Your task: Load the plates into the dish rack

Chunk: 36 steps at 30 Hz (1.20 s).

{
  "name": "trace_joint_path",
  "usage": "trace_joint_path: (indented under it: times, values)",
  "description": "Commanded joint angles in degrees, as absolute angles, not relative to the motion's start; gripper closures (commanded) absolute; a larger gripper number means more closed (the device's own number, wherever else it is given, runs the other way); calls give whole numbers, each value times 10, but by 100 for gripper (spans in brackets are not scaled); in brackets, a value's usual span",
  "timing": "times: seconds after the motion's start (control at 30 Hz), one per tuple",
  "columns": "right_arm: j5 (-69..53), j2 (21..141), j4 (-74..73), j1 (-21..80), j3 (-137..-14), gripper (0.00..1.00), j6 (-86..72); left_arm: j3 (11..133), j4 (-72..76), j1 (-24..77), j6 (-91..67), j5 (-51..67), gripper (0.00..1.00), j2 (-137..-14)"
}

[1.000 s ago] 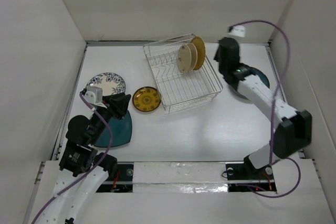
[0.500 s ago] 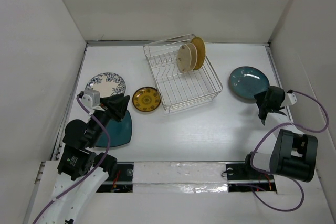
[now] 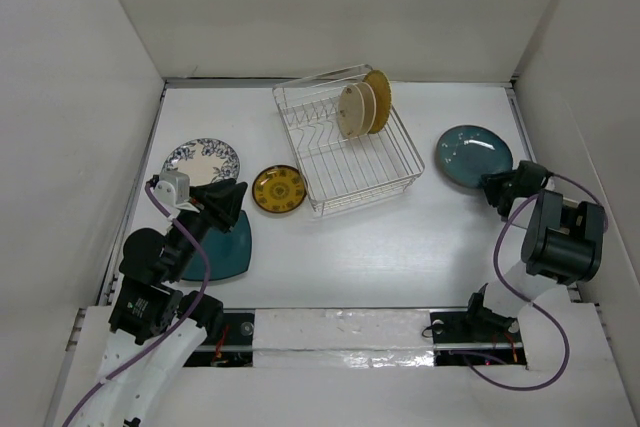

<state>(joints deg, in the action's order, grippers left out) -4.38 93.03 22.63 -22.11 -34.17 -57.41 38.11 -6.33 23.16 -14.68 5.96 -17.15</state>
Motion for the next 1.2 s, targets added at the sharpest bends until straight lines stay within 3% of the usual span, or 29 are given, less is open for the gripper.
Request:
trace_joint_path:
  times: [0.0,0.13,0.23,0.4,0.57,0.7,0.87,1.07,1.17]
  values:
    - [-98,955,287,-231,-356,63,-631,393,-40,235,-149,59,72,-177]
    - [-137,980,377,-253,-329,100,-675,393,-39,235,-149,60,72,-178]
    - [-149,968,445,-261,-302,100,-691,393,-39,235,-149,60,72,-178]
    - [-82,832,376,-235,-315,100,-644,393,-37,235,-149,62,72,-185]
    - [30,666,246,-129,-408,100,-521,393,-35,235,-149,62,72,-184]
    - [163,607,202,-30,-489,100,-418,392,-36,235,-149,62,71,-186]
    - [256,655,156,115,-649,100,-243,392,-36,235,-149,62,71,-186]
    - [352,845,32,249,-902,100,-109,392,-37,235,-149,61,71,-183]
    - [424,928,31,295,-970,100,-42,392,-37,235,-149,61,71,-184]
